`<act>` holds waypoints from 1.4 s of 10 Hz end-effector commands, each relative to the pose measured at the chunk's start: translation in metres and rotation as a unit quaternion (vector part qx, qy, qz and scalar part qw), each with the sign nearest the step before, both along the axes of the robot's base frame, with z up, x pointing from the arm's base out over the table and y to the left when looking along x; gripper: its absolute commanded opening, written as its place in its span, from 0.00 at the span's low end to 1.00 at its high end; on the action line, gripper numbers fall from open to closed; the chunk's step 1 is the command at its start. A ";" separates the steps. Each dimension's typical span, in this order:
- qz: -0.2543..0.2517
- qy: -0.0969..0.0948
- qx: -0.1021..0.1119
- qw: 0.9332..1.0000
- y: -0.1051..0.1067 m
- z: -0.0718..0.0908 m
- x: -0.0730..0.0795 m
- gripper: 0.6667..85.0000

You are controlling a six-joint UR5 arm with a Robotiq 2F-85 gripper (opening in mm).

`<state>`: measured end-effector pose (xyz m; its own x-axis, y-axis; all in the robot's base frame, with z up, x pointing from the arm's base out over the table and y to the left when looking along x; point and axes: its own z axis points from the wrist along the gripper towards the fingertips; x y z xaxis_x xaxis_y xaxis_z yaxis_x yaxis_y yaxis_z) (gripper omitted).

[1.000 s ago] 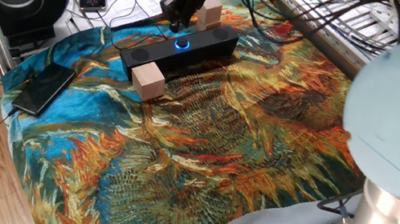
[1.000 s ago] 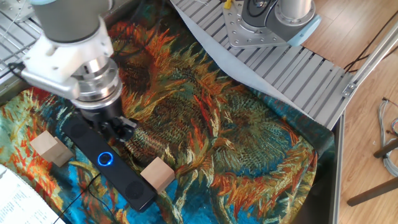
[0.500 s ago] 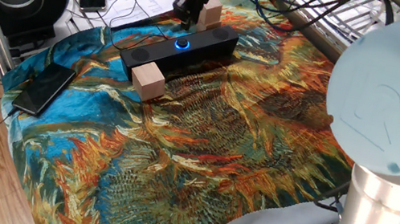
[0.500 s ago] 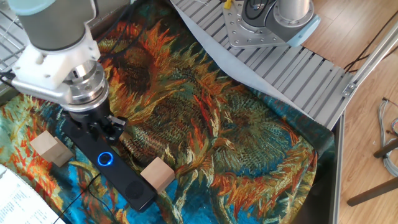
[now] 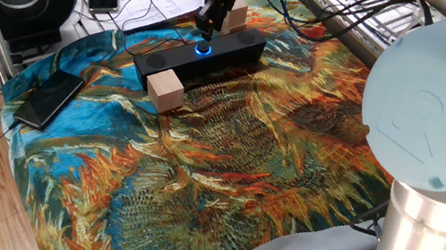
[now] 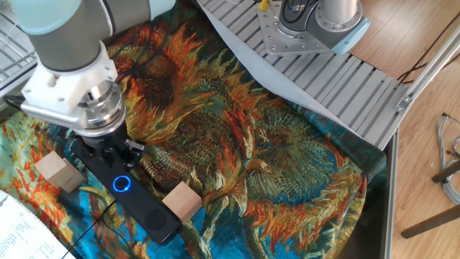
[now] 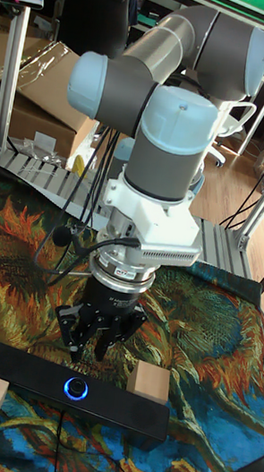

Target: Turn the knob to decrease the volume of the speaker

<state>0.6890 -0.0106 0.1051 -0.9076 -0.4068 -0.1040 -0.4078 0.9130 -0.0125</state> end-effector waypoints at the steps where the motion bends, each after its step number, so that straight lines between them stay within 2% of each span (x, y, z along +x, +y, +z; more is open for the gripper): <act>1: 0.000 -0.003 0.011 1.000 0.004 -0.004 0.002 0.45; 2: -0.006 -0.007 0.016 1.000 0.007 -0.004 0.004 0.46; 3: -0.018 -0.025 0.018 0.999 0.006 -0.002 0.014 0.54; 5: -0.036 -0.007 0.015 0.999 0.004 -0.004 0.004 0.54; 6: -0.038 -0.003 0.011 0.999 0.002 -0.004 0.002 0.54; 7: -0.042 -0.002 0.019 0.999 0.006 -0.004 0.002 0.54; 9: -0.038 -0.006 0.012 0.999 0.002 -0.004 0.004 0.54; 10: -0.043 -0.001 0.017 0.999 0.005 -0.004 0.001 0.54; 11: -0.054 0.015 0.028 0.998 0.011 -0.006 -0.006 0.54; 13: -0.053 0.020 0.029 0.998 0.012 -0.012 -0.005 0.54; 14: -0.048 0.016 0.023 0.998 0.009 -0.016 -0.002 0.54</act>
